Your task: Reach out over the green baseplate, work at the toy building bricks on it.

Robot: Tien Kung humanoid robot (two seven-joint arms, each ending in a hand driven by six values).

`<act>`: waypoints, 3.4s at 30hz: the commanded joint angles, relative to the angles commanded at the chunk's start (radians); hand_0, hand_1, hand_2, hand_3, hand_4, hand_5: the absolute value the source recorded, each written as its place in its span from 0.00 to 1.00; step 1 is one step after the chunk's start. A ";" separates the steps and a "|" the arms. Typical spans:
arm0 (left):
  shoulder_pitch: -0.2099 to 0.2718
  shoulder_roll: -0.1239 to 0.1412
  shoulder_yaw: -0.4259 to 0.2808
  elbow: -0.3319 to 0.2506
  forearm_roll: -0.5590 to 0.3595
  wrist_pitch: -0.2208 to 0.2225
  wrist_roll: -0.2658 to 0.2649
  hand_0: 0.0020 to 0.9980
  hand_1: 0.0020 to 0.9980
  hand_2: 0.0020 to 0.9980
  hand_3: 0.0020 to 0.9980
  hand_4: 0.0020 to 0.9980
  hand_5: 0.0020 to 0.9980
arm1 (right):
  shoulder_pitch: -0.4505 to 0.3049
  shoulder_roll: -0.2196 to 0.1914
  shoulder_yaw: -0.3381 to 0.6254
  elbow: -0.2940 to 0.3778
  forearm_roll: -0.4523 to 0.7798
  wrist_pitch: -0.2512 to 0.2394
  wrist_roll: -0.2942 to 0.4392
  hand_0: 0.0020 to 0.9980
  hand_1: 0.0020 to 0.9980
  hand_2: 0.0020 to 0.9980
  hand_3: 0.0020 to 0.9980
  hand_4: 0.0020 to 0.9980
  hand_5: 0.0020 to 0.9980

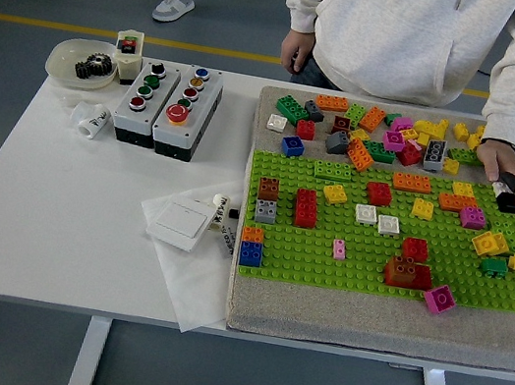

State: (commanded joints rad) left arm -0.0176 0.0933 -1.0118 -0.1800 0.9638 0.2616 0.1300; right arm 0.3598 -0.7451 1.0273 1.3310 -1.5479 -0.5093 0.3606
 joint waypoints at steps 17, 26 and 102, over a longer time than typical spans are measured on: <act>0.031 -0.007 -0.022 0.000 0.022 -0.001 0.009 0.76 0.79 0.84 0.74 0.78 0.69 | -0.209 0.135 0.239 0.125 0.099 0.113 -0.187 0.44 0.51 0.62 0.55 0.90 0.45; 0.032 -0.007 -0.022 0.000 0.023 -0.002 0.007 0.76 0.79 0.84 0.74 0.78 0.69 | -0.289 0.150 0.208 0.118 -0.230 0.308 -0.279 0.50 0.56 0.66 0.59 0.99 0.46; 0.017 -0.003 0.005 0.000 0.005 -0.002 0.007 0.76 0.79 0.84 0.74 0.78 0.69 | -0.276 0.251 -0.003 -0.020 -0.403 0.134 -0.330 0.16 0.37 0.48 0.48 0.83 0.37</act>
State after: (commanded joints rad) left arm -0.0006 0.0904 -1.0073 -0.1800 0.9687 0.2591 0.1367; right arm 0.0840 -0.4944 1.0239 1.3115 -1.9512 -0.3750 0.0309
